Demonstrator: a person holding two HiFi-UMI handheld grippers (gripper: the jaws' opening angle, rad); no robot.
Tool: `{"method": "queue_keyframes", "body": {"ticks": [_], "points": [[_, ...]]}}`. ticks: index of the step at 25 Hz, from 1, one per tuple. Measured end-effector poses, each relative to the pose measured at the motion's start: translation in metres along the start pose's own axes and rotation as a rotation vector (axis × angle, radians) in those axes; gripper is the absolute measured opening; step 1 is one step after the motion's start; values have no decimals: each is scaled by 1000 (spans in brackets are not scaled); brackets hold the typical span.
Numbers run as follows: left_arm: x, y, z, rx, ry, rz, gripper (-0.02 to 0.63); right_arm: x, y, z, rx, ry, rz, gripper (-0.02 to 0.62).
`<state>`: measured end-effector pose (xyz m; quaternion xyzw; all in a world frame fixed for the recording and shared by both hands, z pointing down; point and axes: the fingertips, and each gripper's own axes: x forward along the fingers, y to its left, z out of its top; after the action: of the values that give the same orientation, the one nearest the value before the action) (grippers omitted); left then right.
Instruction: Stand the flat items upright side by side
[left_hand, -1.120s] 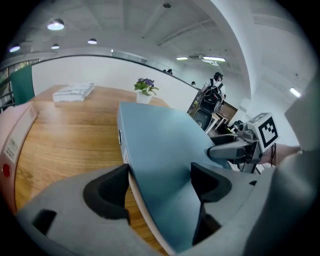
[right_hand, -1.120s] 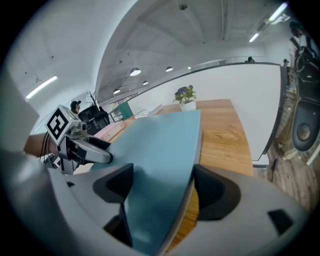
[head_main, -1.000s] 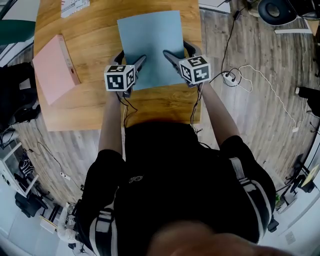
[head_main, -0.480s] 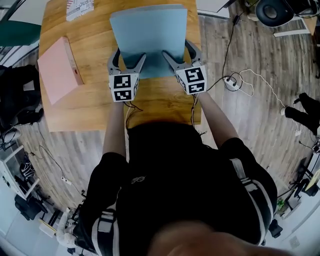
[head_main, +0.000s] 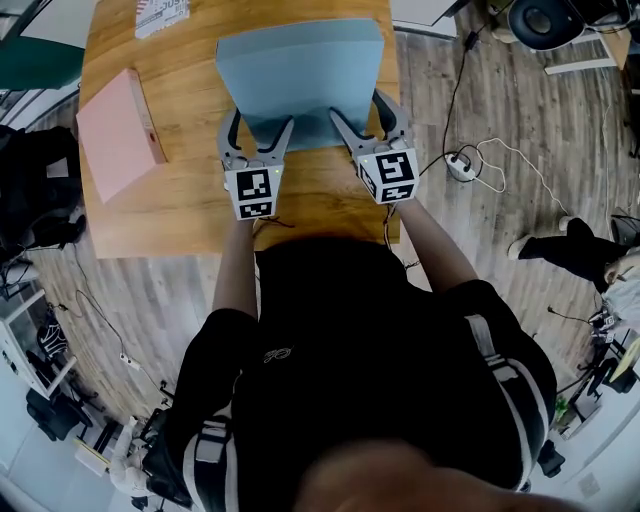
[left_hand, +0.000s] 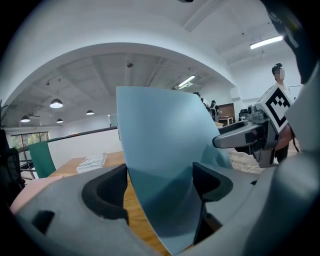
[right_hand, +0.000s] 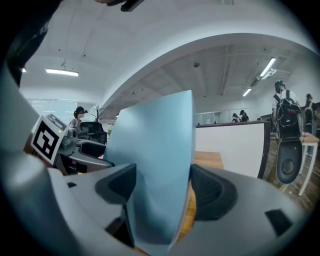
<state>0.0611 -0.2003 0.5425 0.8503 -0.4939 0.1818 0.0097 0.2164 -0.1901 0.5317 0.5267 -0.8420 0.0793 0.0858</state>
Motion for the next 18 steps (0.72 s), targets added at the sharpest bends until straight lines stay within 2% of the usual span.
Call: {"method": "queue_keyframes", "body": {"ticks": [6,14,18], "points": [[-24,-12,-5,27,19,4,411,-31,15,-3,-11,8,79,348],[-48,-22,-8,-31,34,-22,403,-53,28,-5,9,6,77,350],[-60,-26,-11,-56,29,-39,385,-69,35,-11,-12,34,163,357]]}}
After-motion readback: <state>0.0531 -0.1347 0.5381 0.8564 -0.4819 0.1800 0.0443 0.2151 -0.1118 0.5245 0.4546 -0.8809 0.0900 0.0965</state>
